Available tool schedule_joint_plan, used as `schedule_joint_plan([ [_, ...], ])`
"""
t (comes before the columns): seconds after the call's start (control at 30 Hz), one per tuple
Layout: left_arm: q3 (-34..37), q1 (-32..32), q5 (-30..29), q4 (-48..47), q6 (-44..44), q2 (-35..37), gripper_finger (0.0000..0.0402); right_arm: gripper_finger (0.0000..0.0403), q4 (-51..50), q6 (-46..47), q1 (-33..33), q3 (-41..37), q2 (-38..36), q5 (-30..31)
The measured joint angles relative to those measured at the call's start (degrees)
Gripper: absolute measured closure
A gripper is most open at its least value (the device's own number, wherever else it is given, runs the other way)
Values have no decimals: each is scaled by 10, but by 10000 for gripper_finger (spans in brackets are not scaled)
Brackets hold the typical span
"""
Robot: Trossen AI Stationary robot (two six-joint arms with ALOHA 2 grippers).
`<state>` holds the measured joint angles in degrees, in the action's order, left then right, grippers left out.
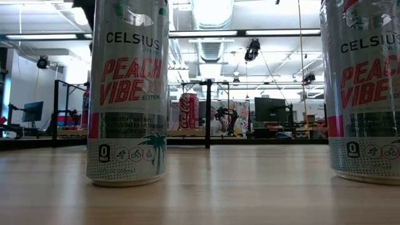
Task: Place canned beverage on shelf
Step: Adjust the red dark soda can on the shelf
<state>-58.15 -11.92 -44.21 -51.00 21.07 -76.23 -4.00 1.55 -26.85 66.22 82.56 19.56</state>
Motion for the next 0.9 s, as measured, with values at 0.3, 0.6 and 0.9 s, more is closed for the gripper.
schedule_joint_plan([
  [0.3,1,179,-10,32,39,125,402,184,0,53,0,0,0,1],
  [0.6,6,341,-32,29,77,159,402,184,0,105,0,0,0,1],
  [0.9,5,265,-28,-22,20,166,402,184,0,84,2,0,0,10],
])
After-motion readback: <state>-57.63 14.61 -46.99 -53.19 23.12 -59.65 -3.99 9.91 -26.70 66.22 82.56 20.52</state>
